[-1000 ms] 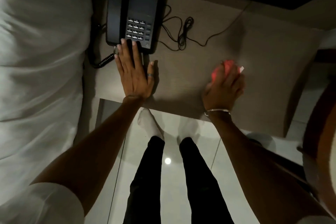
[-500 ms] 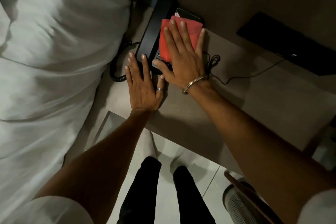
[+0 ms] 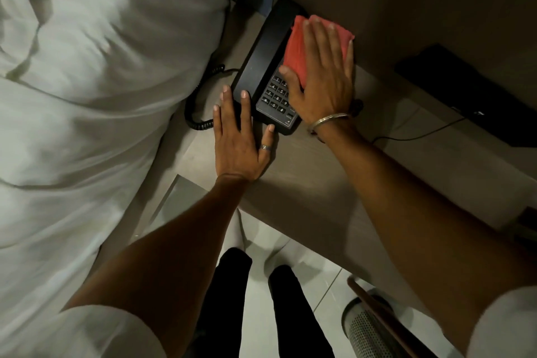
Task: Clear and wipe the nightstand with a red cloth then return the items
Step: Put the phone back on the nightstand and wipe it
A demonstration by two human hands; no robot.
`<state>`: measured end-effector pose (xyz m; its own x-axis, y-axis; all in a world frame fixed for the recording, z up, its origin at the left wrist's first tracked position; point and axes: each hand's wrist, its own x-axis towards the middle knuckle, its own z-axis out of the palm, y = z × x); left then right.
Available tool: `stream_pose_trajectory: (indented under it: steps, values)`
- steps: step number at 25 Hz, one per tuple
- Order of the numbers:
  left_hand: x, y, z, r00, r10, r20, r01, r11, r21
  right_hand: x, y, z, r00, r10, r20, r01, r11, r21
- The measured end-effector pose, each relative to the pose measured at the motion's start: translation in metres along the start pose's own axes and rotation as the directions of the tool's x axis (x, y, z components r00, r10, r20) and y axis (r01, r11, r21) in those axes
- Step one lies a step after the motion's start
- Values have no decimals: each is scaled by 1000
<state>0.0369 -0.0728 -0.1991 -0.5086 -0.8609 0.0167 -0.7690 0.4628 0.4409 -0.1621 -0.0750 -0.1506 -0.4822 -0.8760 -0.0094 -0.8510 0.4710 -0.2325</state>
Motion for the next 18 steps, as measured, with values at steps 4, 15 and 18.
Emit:
stream_pose_trajectory:
  steps: [4,15,18]
  values:
    - [2,3,-1,1000,-8,7,8,1000,-22,5,-32,1,974,227,-9,-224,967,121]
    - [2,-1,0,999,5,44,-5,1000,-12,-30,-30,-28,945,-322,-53,326,926,188]
    - [-1,-3,0,997,-24,78,27,999,-46,-2,-39,-19,759,-614,217,644,757,-111]
